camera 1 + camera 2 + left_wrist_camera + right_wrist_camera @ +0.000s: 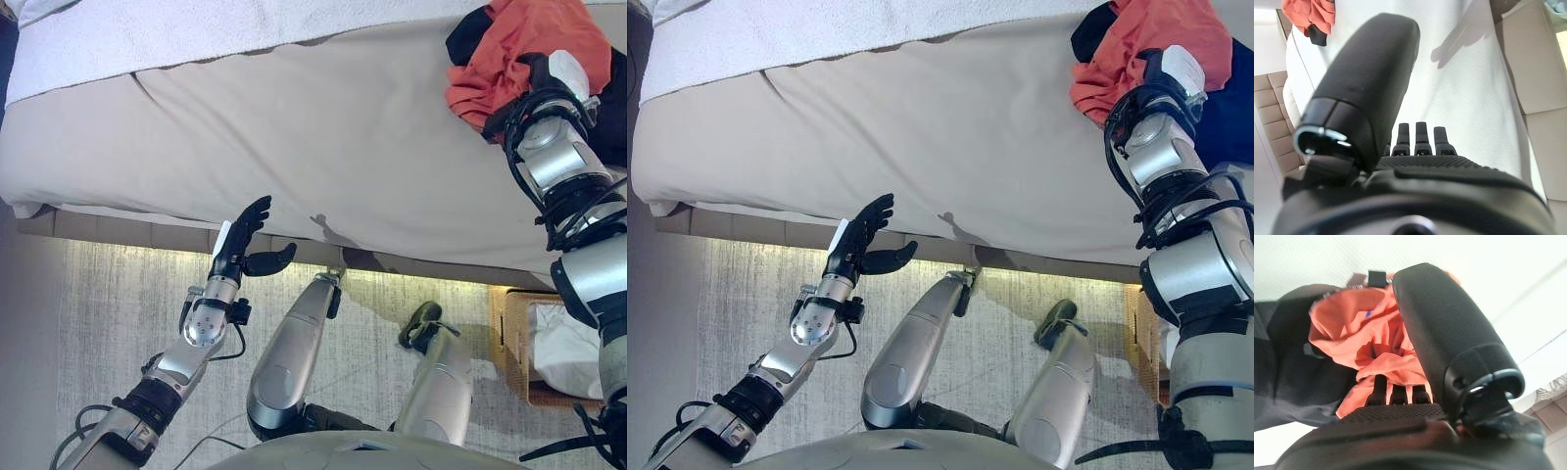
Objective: Pick up the clothes from the bed and place them into the basket
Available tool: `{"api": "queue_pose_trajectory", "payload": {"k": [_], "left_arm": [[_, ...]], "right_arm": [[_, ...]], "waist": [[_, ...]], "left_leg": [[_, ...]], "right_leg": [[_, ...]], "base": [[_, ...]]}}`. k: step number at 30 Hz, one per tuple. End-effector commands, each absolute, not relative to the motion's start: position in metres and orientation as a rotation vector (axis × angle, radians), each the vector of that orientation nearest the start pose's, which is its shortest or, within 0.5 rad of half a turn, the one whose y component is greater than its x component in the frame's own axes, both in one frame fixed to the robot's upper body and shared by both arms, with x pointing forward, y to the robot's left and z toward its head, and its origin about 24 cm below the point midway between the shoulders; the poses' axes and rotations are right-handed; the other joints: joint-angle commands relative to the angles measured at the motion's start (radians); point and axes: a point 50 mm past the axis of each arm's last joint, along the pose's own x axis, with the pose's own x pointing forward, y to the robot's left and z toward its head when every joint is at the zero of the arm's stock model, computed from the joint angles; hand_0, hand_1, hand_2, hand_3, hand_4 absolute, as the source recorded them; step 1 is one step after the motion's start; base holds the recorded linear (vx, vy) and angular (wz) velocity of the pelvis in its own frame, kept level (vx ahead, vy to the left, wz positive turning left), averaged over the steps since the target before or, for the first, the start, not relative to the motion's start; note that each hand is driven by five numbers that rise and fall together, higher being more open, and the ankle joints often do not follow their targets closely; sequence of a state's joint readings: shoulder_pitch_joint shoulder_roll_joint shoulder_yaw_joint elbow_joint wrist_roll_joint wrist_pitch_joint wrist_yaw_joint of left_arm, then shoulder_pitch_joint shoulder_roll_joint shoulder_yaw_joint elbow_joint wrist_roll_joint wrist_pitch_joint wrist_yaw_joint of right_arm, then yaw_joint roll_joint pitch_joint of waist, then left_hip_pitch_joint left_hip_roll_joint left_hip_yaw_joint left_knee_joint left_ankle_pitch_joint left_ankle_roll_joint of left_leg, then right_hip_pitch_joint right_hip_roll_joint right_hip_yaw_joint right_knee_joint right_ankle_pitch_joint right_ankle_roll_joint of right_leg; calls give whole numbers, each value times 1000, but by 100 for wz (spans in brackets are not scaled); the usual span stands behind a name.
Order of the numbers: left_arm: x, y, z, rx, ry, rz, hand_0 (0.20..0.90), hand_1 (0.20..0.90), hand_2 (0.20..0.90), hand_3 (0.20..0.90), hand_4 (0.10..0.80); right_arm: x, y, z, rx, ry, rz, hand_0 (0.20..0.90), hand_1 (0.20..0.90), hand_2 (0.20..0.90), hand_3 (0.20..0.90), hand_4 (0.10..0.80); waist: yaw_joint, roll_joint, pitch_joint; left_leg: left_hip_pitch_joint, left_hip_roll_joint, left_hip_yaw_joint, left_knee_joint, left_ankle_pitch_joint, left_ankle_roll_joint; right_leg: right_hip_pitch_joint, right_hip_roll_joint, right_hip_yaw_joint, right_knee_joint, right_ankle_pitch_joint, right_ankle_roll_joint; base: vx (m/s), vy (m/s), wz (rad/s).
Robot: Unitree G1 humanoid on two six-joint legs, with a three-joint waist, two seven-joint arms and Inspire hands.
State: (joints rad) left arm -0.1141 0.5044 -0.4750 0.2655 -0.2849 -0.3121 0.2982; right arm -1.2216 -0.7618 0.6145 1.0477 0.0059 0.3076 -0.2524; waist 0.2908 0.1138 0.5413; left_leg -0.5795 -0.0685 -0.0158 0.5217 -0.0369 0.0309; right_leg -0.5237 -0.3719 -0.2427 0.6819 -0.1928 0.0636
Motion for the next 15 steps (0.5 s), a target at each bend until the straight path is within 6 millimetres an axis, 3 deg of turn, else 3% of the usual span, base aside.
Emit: {"api": "queue_pose_trajectory", "payload": {"k": [1,4,5,6,7,15], "left_arm": [[253,175,55,165,-231,-72,900,900,900,900,800],[251,178,56,164,-236,-68,900,900,900,900,800],[250,178,56,163,-237,-67,900,900,900,900,800],[250,179,57,161,-237,-66,900,900,900,900,800],[249,179,57,160,-237,-69,900,900,900,900,800],[247,179,57,176,-248,-77,900,900,900,900,800]], "right_arm": [[387,-303,315,-1110,-56,-713,900,900,900,900,800],[383,-314,317,-1113,-26,-754,900,900,900,900,800],[382,-316,319,-1109,-32,-769,818,818,818,804,704],[380,-318,322,-1103,-44,-793,594,594,594,543,443],[379,-319,325,-1095,-59,-811,300,300,300,200,100],[378,-316,327,-1105,-91,-818,300,300,300,200,100]], "waist": [[18,25,-21],[22,31,-21],[24,33,-21],[25,36,-21],[27,37,-21],[17,23,-21]], "left_leg": [[10,-1,-38,97,-167,22],[-18,-2,-40,116,-169,23],[-24,-2,-40,118,-169,24],[-31,-4,-39,121,-168,25],[-37,-6,-37,124,-169,26],[27,10,-32,83,-164,28]], "right_leg": [[6,52,-41,108,-59,-69],[-22,54,-36,132,-67,-73],[-30,55,-35,139,-68,-74],[-37,56,-34,143,-70,-75],[-42,56,-35,146,-70,-76],[7,54,-38,114,-57,-68]], "base": [[0,0,0],[-3,-1,1],[-14,-12,4],[-22,-24,6],[-32,-41,5],[-3,-12,2]]}}
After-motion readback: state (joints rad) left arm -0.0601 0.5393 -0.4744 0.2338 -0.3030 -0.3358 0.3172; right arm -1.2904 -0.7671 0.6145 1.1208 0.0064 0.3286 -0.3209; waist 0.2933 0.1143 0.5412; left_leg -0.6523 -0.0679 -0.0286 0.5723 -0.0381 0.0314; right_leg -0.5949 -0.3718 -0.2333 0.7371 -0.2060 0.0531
